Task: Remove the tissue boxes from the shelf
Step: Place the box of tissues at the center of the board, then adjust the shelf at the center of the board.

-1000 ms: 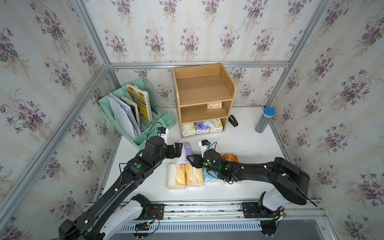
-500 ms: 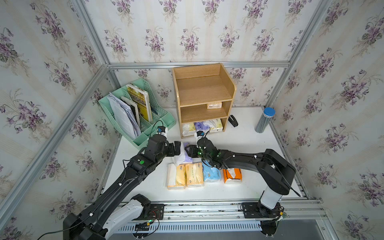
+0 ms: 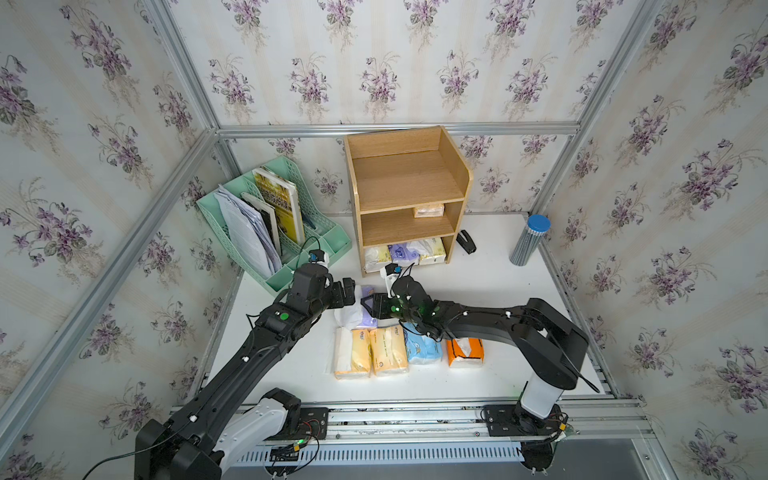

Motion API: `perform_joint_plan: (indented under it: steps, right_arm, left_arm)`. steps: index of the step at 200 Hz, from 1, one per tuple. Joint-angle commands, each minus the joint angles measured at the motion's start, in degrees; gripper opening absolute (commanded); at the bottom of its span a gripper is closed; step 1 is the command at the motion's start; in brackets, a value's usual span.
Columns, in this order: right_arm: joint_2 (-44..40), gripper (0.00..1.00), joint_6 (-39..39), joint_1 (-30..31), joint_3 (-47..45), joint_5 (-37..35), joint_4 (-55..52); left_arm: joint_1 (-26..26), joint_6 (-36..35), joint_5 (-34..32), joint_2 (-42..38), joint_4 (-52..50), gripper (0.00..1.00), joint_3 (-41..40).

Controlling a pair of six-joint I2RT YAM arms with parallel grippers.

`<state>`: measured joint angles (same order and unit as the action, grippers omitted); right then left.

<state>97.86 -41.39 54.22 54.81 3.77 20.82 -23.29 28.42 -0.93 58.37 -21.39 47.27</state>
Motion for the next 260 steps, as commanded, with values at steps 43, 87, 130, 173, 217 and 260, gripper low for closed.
perform_joint_plan:
  steps: [43,87,130,173,217,260]
  right_arm:
    - [-17.98,0.55,4.14,-4.87,-2.12,-12.58,-4.90]
    - [-22.23,0.56,-0.16,-12.68,-2.40,-15.03,0.77]
    - [-18.83,0.62,-6.32,-16.92,-2.40,-18.15,7.57]
    - [-12.94,0.64,-11.11,-18.25,-2.05,-20.88,14.07]
    - [-6.03,0.64,-11.41,-18.36,2.62,-20.47,16.11]
    - [-1.23,0.64,-14.29,-18.53,5.37,-23.21,17.22]
  left_arm:
    - [0.01,-4.35,6.90,4.61,8.02,0.99,4.01]
    - [0.00,-6.73,9.06,9.50,9.38,0.99,9.20]
    - [0.00,-7.50,9.30,14.05,11.55,0.99,12.26]
    - [0.05,-8.17,9.08,18.60,12.77,0.96,15.32]
    - [0.04,-9.00,10.78,21.34,13.62,0.89,17.53]
    - [-0.08,-9.81,12.65,22.09,14.95,0.78,17.49]
